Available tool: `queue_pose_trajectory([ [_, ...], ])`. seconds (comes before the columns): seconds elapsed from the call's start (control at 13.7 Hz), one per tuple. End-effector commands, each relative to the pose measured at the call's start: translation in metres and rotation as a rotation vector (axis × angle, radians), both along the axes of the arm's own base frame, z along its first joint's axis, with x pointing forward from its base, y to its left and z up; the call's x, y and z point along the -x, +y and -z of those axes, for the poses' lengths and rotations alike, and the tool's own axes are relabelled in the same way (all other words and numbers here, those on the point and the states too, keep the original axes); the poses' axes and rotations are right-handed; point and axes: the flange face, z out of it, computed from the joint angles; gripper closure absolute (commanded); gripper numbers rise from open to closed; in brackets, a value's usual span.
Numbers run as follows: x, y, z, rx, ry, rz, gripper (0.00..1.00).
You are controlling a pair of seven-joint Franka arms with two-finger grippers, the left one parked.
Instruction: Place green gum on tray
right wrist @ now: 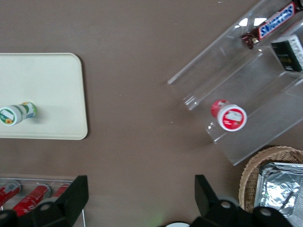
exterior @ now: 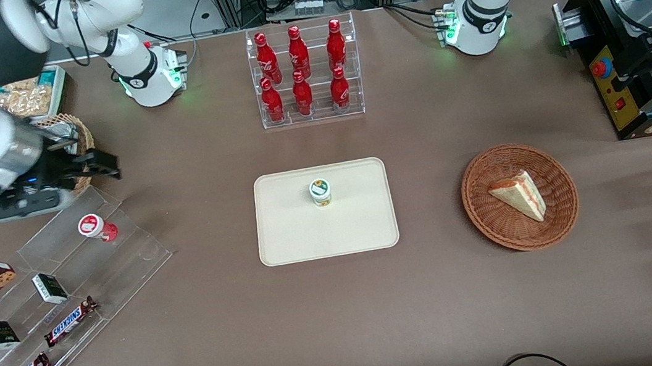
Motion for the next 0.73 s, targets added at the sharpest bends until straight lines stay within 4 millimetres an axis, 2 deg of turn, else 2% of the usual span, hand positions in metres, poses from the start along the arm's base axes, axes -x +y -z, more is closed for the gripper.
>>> queue_pose_trajectory([
  [0.0,0.004,-0.024,-0.007,-0.013,0.004,0.027,0.0],
  [0.36,0.0,-0.081,-0.009,-0.004,-0.01,0.045,0.0],
  [0.66,-0.001,-0.104,-0.017,0.048,-0.027,0.045,0.0],
])
